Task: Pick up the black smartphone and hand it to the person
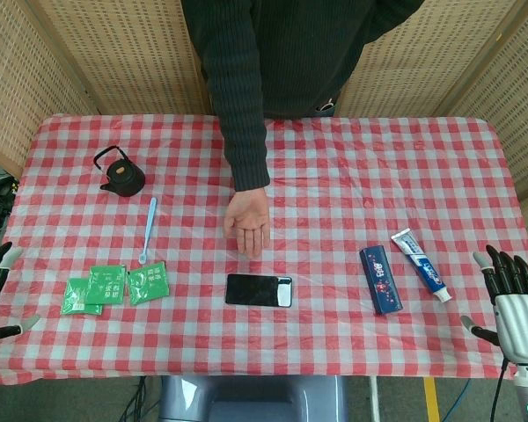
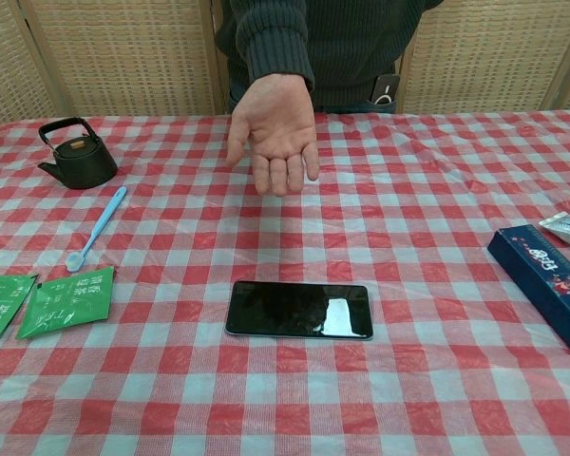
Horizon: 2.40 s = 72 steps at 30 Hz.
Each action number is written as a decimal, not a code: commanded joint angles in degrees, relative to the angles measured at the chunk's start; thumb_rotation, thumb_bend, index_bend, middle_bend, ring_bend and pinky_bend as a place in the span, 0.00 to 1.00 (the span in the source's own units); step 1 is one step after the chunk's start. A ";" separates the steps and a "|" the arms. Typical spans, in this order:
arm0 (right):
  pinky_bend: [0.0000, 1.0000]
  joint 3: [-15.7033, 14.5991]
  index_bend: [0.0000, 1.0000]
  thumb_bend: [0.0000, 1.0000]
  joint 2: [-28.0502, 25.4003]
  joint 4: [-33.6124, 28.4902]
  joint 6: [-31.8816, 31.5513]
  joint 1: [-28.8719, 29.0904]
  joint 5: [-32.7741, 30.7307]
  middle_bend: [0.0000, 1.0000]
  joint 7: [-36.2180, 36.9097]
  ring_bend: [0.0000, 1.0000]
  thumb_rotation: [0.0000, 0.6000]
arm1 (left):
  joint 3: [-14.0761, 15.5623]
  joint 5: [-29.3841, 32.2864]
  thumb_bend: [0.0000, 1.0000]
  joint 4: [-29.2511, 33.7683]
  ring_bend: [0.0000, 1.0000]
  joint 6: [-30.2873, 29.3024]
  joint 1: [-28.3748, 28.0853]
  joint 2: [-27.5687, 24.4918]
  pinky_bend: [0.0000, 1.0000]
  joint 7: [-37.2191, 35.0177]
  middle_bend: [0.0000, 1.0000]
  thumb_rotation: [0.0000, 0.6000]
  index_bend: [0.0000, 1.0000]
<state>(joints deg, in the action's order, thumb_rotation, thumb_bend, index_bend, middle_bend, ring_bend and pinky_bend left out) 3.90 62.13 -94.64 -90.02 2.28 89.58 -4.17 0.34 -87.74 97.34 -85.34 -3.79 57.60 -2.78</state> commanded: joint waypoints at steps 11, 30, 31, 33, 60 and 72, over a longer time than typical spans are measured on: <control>0.00 0.33 0.05 0.00 -0.26 0.04 0.35 0.04 -0.87 0.00 0.81 0.00 1.00 | 0.16 -1.12 0.00 0.35 0.00 3.19 -2.00 1.57 0.00 2.69 0.00 1.00 0.00; 0.00 1.28 0.06 0.00 -0.03 1.08 2.32 0.81 -3.64 0.00 0.68 0.00 1.00 | -8.70 5.10 0.00 -1.45 0.00 37.92 -29.18 21.10 0.00 13.42 0.00 1.00 0.00; 0.00 1.37 0.06 0.00 0.07 1.20 2.48 0.88 -3.92 0.00 0.46 0.00 1.00 | -9.52 7.08 0.00 -1.78 0.00 39.78 -30.78 22.68 0.00 14.53 0.00 1.00 0.00; 0.00 1.52 0.06 0.00 0.19 1.39 2.69 0.94 -4.39 0.00 0.13 0.00 1.00 | -10.73 10.67 0.00 -2.68 0.00 42.46 -33.29 25.11 0.00 16.78 0.00 1.00 0.00; 0.00 2.38 0.06 0.00 -0.06 1.90 4.22 1.08 -7.60 0.00 0.76 0.00 1.00 | -9.26 38.57 0.00 -8.61 0.01 41.88 -47.87 39.68 0.04 35.10 0.00 1.00 0.00; 0.00 2.50 0.06 0.00 -0.32 2.21 4.45 1.15 -7.78 0.00 1.83 0.00 1.00 | -9.14 40.98 0.00 -10.58 0.21 36.89 -50.41 44.12 0.33 38.12 0.11 1.00 0.16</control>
<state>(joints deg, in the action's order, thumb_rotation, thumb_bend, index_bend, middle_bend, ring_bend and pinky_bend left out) 6.39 61.83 -92.44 -85.56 3.44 81.81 -2.37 -8.81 -47.59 87.40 -47.45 -53.65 100.74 34.32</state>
